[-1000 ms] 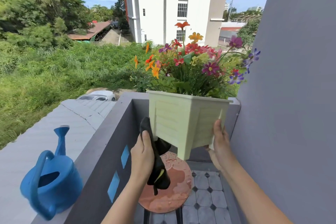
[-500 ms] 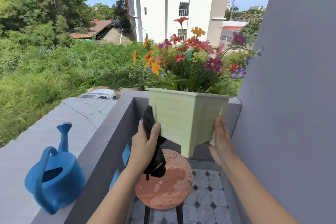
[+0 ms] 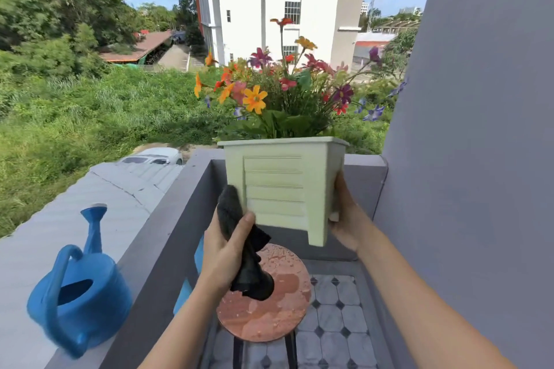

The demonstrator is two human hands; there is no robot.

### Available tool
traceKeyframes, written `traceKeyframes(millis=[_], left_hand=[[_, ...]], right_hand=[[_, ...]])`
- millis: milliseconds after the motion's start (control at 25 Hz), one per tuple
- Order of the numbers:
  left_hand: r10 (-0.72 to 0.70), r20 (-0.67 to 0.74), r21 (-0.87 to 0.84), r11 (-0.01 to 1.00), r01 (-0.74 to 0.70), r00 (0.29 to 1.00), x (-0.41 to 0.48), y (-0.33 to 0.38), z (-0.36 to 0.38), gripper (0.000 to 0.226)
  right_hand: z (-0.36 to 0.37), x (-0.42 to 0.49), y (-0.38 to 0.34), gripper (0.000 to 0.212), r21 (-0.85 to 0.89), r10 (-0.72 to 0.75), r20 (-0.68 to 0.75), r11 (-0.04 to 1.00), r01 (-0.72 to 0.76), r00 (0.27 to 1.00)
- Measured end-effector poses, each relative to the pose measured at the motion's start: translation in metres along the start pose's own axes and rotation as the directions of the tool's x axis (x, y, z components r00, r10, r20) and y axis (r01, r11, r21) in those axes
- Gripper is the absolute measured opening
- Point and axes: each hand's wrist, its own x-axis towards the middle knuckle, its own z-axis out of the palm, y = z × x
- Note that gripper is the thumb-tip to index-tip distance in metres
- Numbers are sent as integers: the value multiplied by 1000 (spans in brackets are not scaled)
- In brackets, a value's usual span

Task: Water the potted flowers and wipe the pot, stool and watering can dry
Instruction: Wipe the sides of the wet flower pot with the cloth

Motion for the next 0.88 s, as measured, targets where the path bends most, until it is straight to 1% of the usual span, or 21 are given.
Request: traceKeyframes(millis=[40, 80, 120, 160, 240, 280, 320, 360, 400, 440, 480, 560, 600, 640, 680, 720, 760, 800, 840, 880], left_hand=[[-5, -56, -11, 1000, 5, 998, -4, -1, 3, 41], [1, -109, -4, 1000, -2, 994, -6, -3, 5, 35], [22, -163, 32, 999, -17, 986, -6, -4, 6, 27], [55, -209, 102, 994, -34, 976, -5, -6, 5, 19], [136, -239, 245, 967, -76, 961, -4, -7, 4, 12], [163, -232, 297, 951, -90, 959, -5, -8, 5, 13], [179, -216, 341, 935, -97, 960, -8, -11, 7, 16], [186, -194, 376, 921, -102, 963, -11, -13, 10, 21], [188, -160, 413, 904, -107, 969, -13, -15, 11, 25], [186, -104, 443, 888, -122, 977, -14, -15, 11, 28], [177, -16, 461, 875, -150, 984, -14, -15, 9, 29], [135, 205, 470, 856, -218, 969, -10, -8, 1, 34], [124, 248, 472, 851, -232, 961, -7, -1, -2, 38], [144, 188, 454, 864, -216, 972, -1, 4, -6, 42], [167, 46, 386, 906, -172, 985, 5, 11, -6, 45], [171, -148, 309, 944, -119, 974, 13, 18, -4, 46], [133, -300, 236, 970, -62, 944, 21, 27, -1, 46], [91, -358, 186, 982, -25, 929, 26, 35, 7, 42], [67, -320, 158, 987, -17, 945, 28, 41, 19, 36], [98, -207, 185, 981, -59, 974, 24, 42, 30, 29]], right_hand=[[2, -3, 1, 81, 60, 1, 6, 998, -1, 1000], [1, -3, 6, 60, 131, 32, 19, 991, -34, 999], [6, -8, 8, 45, 167, 62, 51, 983, -70, 997], [8, -11, 11, 51, 163, 60, 124, 983, -80, 990], [18, -17, 21, 86, -40, 14, 203, 999, -7, 979], [24, -18, 25, 97, -111, -12, 180, 993, 32, 984], [27, -17, 28, 93, -161, -52, 101, 985, 68, 994], [30, -16, 29, 76, -190, -92, 40, 977, 98, 995], [30, -13, 29, 55, -171, -109, 12, 979, 110, 994], [29, -12, 27, 39, -137, -99, -15, 986, 96, 995], [22, -10, 27, 38, -109, -89, -39, 990, 84, 995], [6, -7, 22, 62, -88, -58, -59, 995, 53, 997], [-1, -6, 20, 65, -82, -33, -61, 996, 28, 998], [-9, -5, 18, 59, -65, -19, -67, 998, 15, 998], [-16, -7, 16, 49, -71, -16, -77, 997, 10, 997], [-20, -11, 13, 41, -75, -5, -61, 997, 0, 998], [-22, -15, 10, 47, -84, -9, -19, 996, 8, 1000], [-23, -15, 10, 66, -94, -17, 28, 995, 19, 999], [-24, -15, 11, 83, -125, -13, 50, 992, 19, 999], [-26, -14, 13, 92, -142, -7, 43, 990, 13, 999]])
